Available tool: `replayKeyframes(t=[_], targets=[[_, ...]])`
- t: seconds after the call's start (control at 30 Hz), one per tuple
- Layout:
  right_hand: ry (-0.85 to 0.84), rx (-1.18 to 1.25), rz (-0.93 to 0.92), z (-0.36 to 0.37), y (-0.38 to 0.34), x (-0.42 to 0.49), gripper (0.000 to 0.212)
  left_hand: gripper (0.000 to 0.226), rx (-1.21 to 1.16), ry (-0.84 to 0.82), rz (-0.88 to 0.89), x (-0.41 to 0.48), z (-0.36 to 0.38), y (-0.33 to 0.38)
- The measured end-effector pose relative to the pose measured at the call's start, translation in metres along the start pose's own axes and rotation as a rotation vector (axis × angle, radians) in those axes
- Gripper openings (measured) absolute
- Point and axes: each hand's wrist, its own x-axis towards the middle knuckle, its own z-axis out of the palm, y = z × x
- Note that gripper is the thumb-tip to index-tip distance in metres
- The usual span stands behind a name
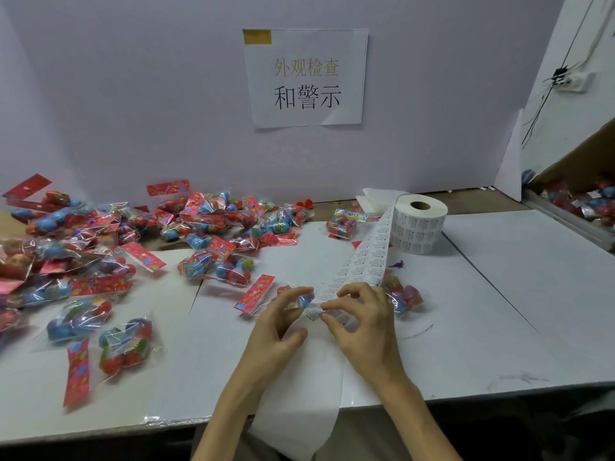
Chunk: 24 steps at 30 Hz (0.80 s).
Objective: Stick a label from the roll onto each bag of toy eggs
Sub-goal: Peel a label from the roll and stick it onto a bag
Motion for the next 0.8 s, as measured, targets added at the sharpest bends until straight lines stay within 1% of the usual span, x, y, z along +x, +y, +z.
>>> replayKeyframes(t=[0.13,0.3,0.37,0.43,0.5,0.57,0.73,0.8], targets=[[0.015,0.002,0.001,0.001,-0.0004,-0.0004,0.015,0.066,-0.009,-0.005,-0.012,0.0002,0.0001,0.0007],[0.01,0.022,0.032,0.0016,-0.0006,-0.0014,0.01,0.071,-0.006,0.0,-0.023,0.0003,0.0011,0.0019],[0.018,0.036,0.036,0.0013,-0.0011,-0.0012,0.009,0.063,-0.015,0.0,-0.012,0.0008,0.0016,0.0012],[0.008,0.05,0.032,-0.0001,-0.0027,-0.001,0.018,0.05,-0.043,0.009,-0.007,0.0018,0.0009,0.0008],[-0.013,0.044,0.011,-0.0017,-0.0033,-0.0009,0.025,0.045,-0.068,0.015,-0.004,0.0025,-0.0008,0.0009],[-0.014,0.033,-0.002,-0.0018,-0.0021,-0.0007,0.022,0.047,-0.082,0.012,-0.007,0.0023,-0.0023,0.0006],[0.007,0.026,0.009,-0.0006,-0.0006,-0.0003,0.018,0.063,-0.082,0.001,-0.009,0.0014,-0.0034,0.0016],[0.007,0.036,0.013,-0.0013,-0.0006,-0.0004,0.016,0.066,-0.063,-0.002,-0.003,0.0015,-0.0033,0.0008]])
